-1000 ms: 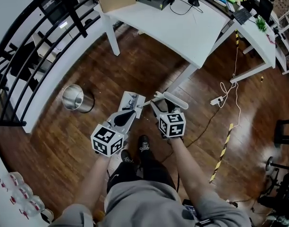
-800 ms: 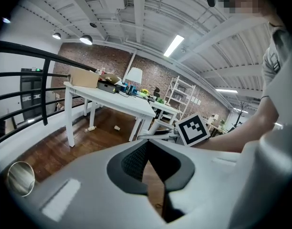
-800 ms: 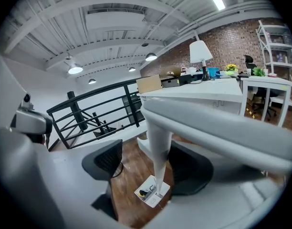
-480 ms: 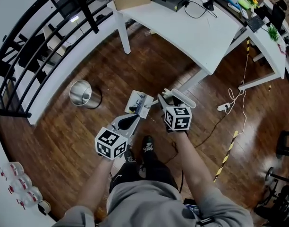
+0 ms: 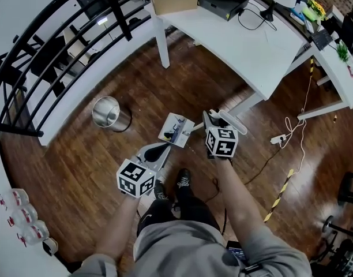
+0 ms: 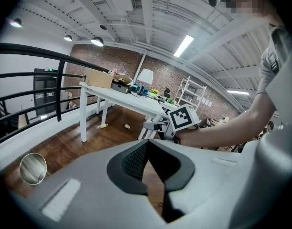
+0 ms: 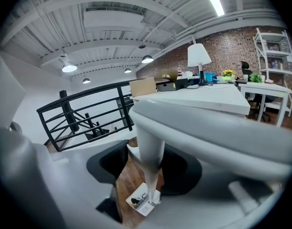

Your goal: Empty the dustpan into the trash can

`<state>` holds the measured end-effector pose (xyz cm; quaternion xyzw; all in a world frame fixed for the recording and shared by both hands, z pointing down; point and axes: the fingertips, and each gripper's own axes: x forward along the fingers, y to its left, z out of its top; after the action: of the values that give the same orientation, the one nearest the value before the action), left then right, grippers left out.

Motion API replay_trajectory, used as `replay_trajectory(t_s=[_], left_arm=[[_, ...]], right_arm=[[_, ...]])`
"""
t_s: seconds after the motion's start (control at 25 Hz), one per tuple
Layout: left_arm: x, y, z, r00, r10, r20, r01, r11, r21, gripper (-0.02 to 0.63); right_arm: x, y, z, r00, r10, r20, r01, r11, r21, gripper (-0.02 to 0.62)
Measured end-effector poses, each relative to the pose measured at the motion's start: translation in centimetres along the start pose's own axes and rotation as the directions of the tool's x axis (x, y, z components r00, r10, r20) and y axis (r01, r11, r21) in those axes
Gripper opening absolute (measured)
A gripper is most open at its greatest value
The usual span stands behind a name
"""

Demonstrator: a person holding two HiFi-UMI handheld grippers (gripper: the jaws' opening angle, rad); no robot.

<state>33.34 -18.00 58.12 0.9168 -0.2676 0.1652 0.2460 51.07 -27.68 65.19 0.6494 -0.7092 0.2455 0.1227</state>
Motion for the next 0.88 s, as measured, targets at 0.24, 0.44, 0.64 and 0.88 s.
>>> replay_trajectory(t_s=[0.24,0.44,0.64,0.88], left_arm=[[-0.5,0.5,-0.2,1.0,0.028,0.004,-0.028,1.0,-0.006,0.005],[-1.1,0.1,0.2,0.999,0.041,0.013,-0.041,0.999,-0.004,0.005],[-3.2,1.1,0.4,0.996,0.085,0.03,-0.085,0.996,-0.008,0.005],[-6.3,2.5,0.5,0.983,0.171,0.059,-0.17,0.985,-0.025,0.005]], right_arm=[[-0.5,0.4,0.6,0.998,0.056,0.017,-0.056,0.998,-0.042,0.189],[-1.8,1.8,2.7,0.991,0.13,0.044,-0.125,0.986,-0.108,0.187],[-3.3,3.8,6.5,0.972,0.222,0.082,-0.205,0.963,-0.176,0.187],[-5.0,8.0,11.7,0.927,0.353,0.126,-0.313,0.915,-0.255,0.186]])
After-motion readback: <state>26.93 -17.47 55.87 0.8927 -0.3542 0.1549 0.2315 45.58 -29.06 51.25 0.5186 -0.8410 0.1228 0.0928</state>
